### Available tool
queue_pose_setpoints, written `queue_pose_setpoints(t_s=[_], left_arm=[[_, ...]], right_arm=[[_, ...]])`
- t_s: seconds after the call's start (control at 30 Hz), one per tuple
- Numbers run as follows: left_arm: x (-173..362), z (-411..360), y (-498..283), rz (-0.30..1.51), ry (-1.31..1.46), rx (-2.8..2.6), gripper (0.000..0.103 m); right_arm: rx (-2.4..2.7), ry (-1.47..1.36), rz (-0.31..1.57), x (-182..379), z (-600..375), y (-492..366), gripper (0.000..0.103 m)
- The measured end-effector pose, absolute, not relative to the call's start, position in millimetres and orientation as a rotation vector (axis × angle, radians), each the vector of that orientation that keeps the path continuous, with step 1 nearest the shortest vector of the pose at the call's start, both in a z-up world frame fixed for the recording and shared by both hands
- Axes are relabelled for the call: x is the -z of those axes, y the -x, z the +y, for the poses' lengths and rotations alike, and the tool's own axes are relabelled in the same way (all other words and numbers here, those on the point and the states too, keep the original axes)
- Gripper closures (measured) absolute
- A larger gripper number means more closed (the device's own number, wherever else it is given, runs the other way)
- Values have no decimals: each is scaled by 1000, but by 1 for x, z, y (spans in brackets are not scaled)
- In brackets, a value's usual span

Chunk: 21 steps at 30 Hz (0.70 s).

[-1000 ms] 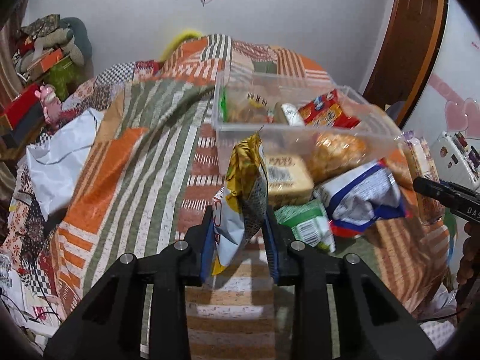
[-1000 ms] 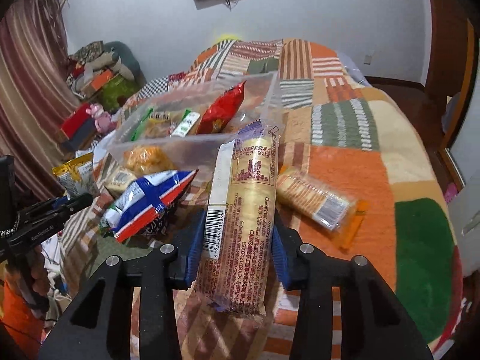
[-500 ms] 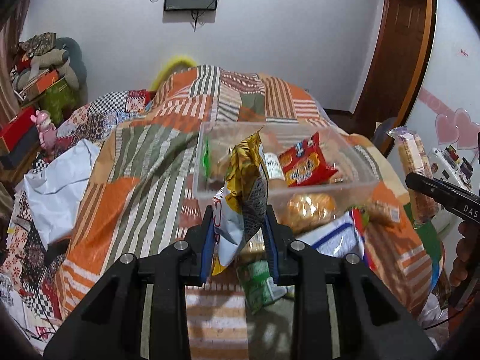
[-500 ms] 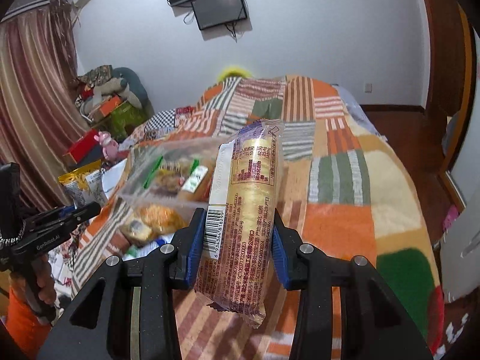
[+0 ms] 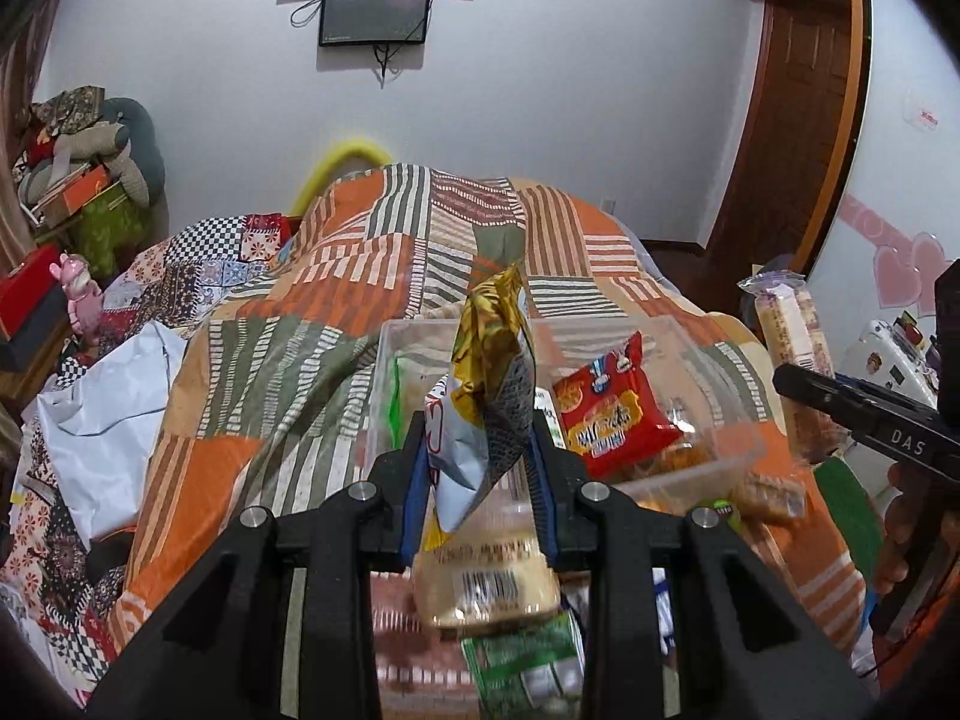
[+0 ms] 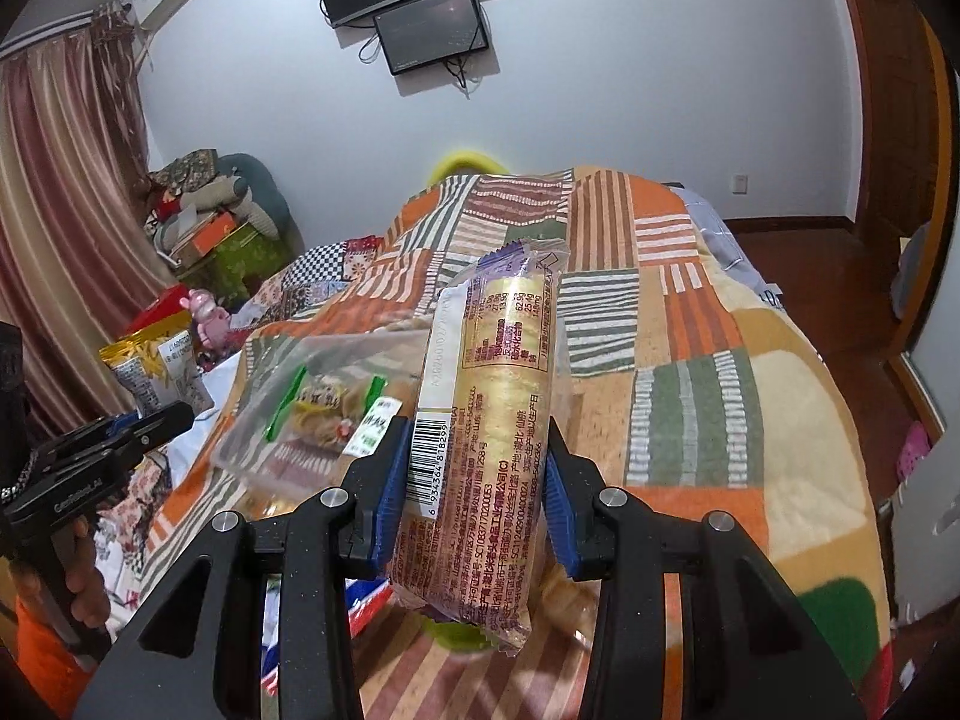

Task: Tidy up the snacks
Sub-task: 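Lift both held snacks, lower them into the clear box and open both grippers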

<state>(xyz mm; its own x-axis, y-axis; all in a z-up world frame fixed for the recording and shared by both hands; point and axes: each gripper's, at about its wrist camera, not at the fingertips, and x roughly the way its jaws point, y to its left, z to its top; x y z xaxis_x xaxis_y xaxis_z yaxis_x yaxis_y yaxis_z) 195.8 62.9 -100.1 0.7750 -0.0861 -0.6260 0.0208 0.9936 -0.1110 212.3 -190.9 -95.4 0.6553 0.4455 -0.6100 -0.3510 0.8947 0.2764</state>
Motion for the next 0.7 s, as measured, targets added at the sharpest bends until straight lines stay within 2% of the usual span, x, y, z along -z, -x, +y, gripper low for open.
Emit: queue_pose_setpoints(t_s=[0.53,0.6,0.63,0.7], left_arm=[[137,59,-258,782,102,62,73],[141,59,-263,791,101,61,73],[143,59,-264,795,100,59,73],[145,59,-267,804,98,59,73]], right_arm=[[-459,-104,813,120,-167,-267,66],[-461,-109,832,126,-166,-272,68],[-463,-108,842,128,-165,-274,73],[-467,-102,855,131,-163,-275,73]])
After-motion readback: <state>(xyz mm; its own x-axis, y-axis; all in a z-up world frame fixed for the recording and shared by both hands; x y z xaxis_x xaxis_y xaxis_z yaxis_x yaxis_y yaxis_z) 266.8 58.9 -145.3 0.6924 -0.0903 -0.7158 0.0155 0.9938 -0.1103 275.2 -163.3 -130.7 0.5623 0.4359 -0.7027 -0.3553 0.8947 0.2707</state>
